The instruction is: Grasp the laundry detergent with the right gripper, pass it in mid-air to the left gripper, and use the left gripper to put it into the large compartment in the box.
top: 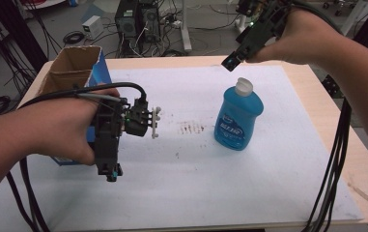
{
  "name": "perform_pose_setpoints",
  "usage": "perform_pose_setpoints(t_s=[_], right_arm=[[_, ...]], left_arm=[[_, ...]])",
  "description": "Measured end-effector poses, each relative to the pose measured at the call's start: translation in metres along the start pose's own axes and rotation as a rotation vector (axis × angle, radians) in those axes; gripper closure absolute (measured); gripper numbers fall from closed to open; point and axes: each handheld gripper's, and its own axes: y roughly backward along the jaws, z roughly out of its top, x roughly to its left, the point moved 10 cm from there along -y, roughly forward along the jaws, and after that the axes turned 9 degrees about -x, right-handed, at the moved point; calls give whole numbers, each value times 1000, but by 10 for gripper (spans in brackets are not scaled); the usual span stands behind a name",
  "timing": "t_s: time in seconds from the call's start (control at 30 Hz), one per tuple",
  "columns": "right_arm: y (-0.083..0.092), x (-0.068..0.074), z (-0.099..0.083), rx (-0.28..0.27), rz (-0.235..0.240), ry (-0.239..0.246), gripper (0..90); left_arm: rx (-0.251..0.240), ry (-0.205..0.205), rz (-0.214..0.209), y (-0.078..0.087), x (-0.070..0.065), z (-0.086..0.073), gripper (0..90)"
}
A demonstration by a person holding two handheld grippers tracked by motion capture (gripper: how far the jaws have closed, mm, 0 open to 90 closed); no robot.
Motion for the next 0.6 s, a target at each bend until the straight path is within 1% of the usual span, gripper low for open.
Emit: perform_pose_setpoints(t_s=[0.03,0.07,0.17,0.23,0.3,0.37,0.43,0.5,0.53,0.57,0.6], right_arm=[[4,-1,-5,-17,1,-14,15],[7,-2,-10,-33,2,-27,15],[19,-6,-23,-87,-19,-65,15],[26,-7,-32,-120,-30,-80,15],[31,-6,-39,-160,-43,-89,15],[35,-6,-47,-187,-66,-96,15],[37,-4,-52,-228,-77,-101,15],[39,0,-58,-256,-86,-106,15],[40,2,-60,-270,-92,-108,15],[40,2,-60,-270,-92,-108,15],[40,4,-63,-286,-95,-108,15]], left_arm=[[-5,6,4,0,0,1,17],[-4,1,3,0,0,3,16],[-6,2,8,0,0,7,16],[-7,-1,8,0,-1,9,17],[-3,-9,9,0,-1,10,16],[0,-7,10,0,-1,10,16],[3,-10,10,0,-1,10,17],[2,1,9,0,-2,9,17],[2,2,11,0,-2,9,17],[2,2,11,0,-2,9,17],[2,2,11,0,-2,9,17]])
